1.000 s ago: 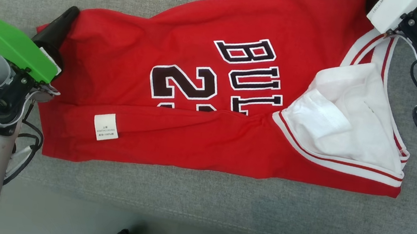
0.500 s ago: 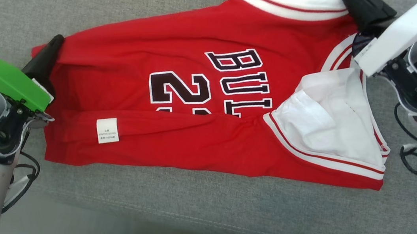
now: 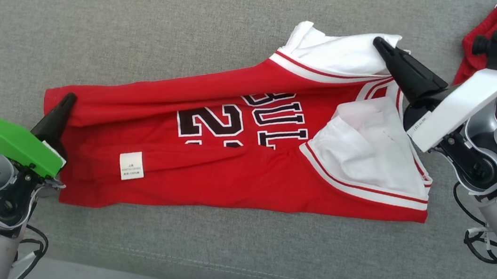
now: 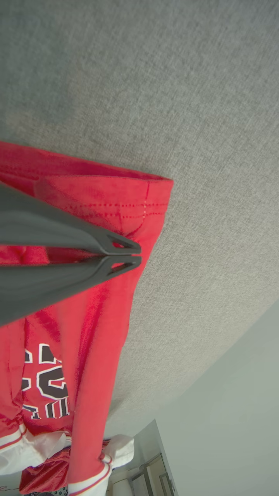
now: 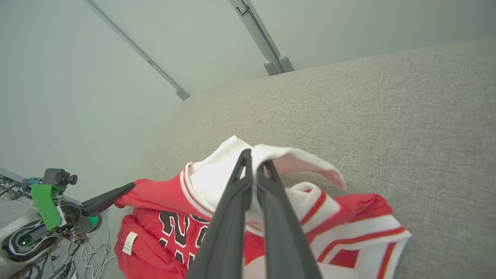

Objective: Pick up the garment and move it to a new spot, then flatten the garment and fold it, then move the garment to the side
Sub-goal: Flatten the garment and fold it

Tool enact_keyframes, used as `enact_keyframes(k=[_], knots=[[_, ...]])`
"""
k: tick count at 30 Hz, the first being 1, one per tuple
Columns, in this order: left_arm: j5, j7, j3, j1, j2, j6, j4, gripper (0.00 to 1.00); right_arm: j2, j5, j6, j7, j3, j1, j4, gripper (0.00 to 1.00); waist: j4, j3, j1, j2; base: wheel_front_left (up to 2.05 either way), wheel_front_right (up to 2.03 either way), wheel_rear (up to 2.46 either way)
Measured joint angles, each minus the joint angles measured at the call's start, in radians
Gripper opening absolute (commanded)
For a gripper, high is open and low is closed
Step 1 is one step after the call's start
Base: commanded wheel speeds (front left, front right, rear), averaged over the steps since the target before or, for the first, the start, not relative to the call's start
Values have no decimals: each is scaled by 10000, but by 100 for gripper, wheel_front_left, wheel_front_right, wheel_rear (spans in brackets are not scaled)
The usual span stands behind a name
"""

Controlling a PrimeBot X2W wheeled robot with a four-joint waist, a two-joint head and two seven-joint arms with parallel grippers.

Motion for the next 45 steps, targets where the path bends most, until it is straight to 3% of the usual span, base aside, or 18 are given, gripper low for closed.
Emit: enact_keyframes(k=[12,25,34,45], knots=[[2,-259,25,664,134,-23,-571,0,-447,71,-27,-464,-221,742,-731,0,-243,-766,0,0,0,0,0],[105,-512,77,1218,234,8,-1204,1,-537,213,-378,-775,-188,1780,-1191,0,-312,-782,0,1,0,0,0],[109,-779,230,898,35,270,-1522,2,-623,-148,-558,-859,-238,1528,-1444,0,-273,-417,0,0,0,0,0],[199,-807,278,-505,-56,619,-1647,6,-556,-993,-999,-677,-267,-62,-1317,0,-219,255,0,0,0,0,0]])
